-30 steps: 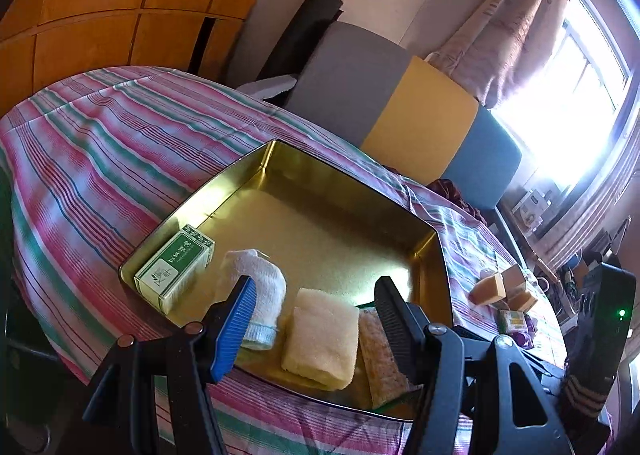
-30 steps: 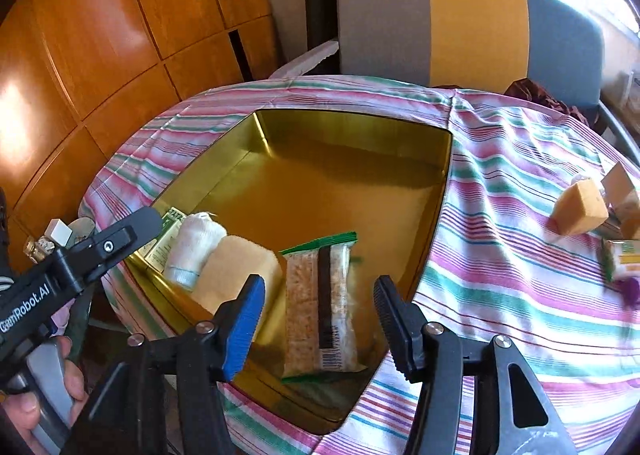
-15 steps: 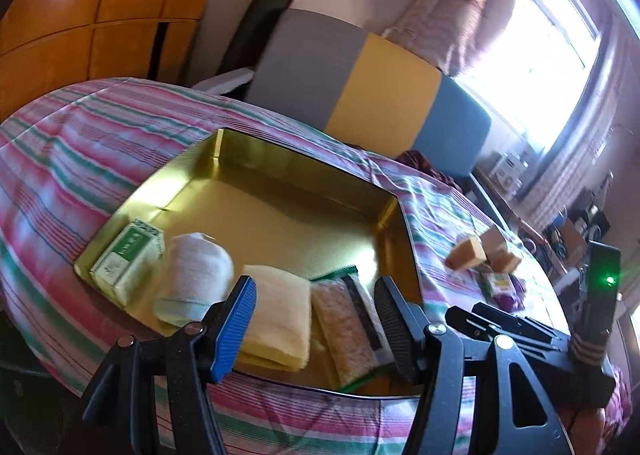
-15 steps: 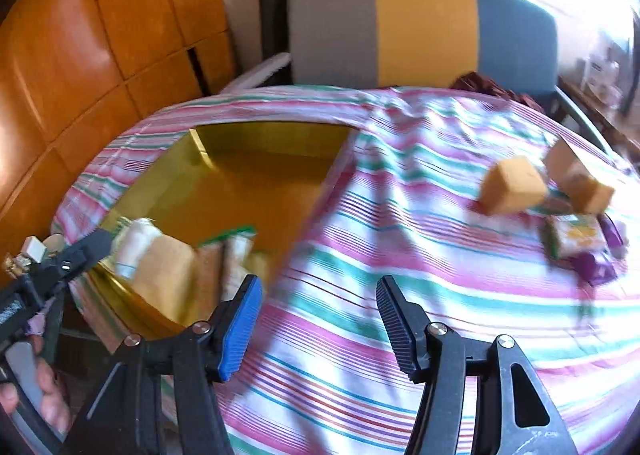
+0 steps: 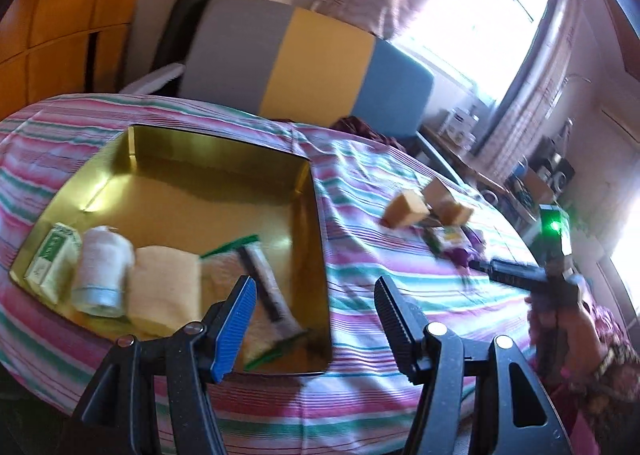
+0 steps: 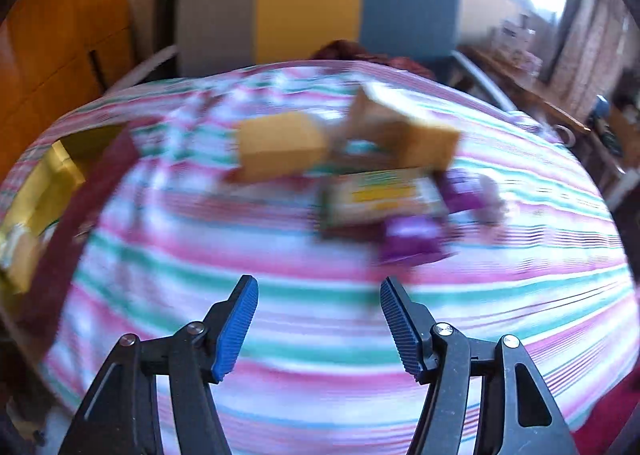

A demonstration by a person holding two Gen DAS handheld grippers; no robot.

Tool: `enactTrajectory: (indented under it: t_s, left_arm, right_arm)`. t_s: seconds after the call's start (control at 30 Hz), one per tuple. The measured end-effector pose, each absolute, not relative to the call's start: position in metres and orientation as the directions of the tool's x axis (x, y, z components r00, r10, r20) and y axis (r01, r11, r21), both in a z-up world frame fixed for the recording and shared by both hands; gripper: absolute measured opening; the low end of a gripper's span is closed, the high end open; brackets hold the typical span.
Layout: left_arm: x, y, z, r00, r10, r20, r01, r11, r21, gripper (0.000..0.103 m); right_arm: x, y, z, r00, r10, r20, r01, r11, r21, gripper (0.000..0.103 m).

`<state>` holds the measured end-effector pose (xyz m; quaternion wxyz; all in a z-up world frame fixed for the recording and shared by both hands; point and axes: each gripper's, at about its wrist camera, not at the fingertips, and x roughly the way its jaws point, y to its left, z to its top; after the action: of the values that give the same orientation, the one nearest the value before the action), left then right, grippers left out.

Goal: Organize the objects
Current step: 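Grasp a purple snack packet with the right gripper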

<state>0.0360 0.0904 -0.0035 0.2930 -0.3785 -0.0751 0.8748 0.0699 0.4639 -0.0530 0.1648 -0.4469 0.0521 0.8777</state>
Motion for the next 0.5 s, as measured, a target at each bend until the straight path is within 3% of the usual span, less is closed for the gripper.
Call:
enactTrajectory:
  t_s: [0.1, 0.5]
  left_arm:
    - [0.042, 0.107, -0.001, -0.521, 0.582, -0.624, -0.496, -0.802, -0.334, 0.062]
    - [0.060, 0.155, 0.001, -0.467, 0.588, -0.661, -0.586, -0.765, -0.267, 0.062]
  right_arm:
    - [0.065, 0.500, -0.052, -0.551, 0.251, -0.796, -0.345, -0.937, -0.056, 0.080]
    - [0.047, 0.543, -0.080, -0.594, 0.214, -0.775, -0.343, -0.939, 0.003, 0.078]
